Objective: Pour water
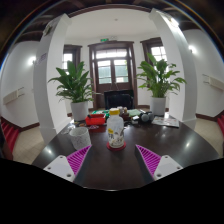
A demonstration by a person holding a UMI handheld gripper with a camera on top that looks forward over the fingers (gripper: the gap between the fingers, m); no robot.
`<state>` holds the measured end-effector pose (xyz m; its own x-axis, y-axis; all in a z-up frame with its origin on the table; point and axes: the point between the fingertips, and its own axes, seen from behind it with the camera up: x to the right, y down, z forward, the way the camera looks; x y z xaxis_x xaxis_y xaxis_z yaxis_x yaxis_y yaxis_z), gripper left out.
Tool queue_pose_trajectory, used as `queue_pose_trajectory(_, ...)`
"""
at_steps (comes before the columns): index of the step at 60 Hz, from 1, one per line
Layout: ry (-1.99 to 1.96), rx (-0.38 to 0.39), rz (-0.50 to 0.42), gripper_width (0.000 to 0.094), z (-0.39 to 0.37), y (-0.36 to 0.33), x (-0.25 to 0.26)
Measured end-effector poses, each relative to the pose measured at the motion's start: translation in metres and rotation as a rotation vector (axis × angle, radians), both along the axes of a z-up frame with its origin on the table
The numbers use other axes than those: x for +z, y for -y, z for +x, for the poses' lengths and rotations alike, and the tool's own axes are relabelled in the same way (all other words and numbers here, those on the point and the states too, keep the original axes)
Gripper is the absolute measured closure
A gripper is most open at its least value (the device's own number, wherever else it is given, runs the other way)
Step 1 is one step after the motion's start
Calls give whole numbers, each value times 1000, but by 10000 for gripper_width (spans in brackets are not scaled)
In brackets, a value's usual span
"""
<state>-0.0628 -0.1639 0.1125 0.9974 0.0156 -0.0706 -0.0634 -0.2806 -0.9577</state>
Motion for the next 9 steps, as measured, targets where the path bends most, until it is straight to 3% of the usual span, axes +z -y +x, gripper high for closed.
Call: queue_pose_trajectory(9, 3, -36, 33, 79, 7, 8, 7)
